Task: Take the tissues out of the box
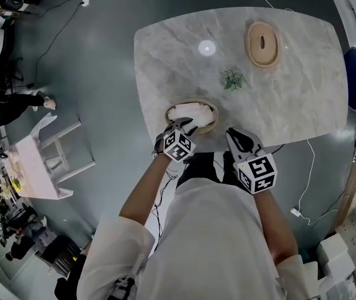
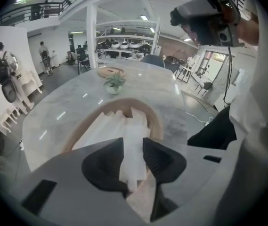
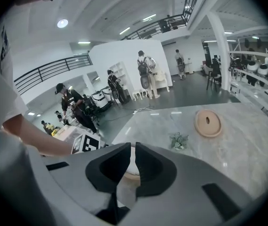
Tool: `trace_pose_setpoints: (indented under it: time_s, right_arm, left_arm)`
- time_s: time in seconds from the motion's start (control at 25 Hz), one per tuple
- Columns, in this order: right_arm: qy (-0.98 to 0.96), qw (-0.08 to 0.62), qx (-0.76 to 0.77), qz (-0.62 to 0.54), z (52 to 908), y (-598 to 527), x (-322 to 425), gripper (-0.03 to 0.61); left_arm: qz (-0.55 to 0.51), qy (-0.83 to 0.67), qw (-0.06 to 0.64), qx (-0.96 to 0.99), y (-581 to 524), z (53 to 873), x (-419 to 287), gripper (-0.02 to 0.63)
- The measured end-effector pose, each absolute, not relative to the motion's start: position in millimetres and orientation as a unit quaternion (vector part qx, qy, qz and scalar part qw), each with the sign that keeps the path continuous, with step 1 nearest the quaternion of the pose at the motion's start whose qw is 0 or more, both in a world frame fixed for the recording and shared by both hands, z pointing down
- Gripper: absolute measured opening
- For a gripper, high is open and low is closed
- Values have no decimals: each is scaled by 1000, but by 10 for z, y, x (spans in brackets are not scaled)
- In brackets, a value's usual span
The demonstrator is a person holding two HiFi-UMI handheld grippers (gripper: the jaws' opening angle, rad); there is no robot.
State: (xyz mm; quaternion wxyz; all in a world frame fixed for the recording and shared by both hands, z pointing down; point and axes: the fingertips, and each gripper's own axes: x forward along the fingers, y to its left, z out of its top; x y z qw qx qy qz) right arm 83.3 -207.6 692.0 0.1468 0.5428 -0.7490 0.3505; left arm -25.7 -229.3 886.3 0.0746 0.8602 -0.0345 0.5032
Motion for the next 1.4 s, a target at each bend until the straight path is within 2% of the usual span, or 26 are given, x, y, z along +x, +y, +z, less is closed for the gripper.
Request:
trace_pose_setpoints:
  time_s: [0.32,0.48,0.68,1.0,1.4]
  right_arm:
    - [-735,142,555,363,7013,-2088,880,52]
    - [-732,141,557,366,7029,-2094,880,52]
    - [-730,142,560,365,7035,-2127,879,51]
    - [-729,139,572,350,6912,-2171,904,52]
    - [-731,139,585,321,6571,-2043,759,52]
  left_arm:
    - [583,1,58,811,-2374,9182,-277,130]
    - [601,26,44,797,-2338,9289,-278,46]
    - [609,47,50,790,-2324,9299,-279,15]
    - [522,-8,83,849,-2417,8773,-323,12]
    - [363,-109,165,911,-2587,7787,-526,11]
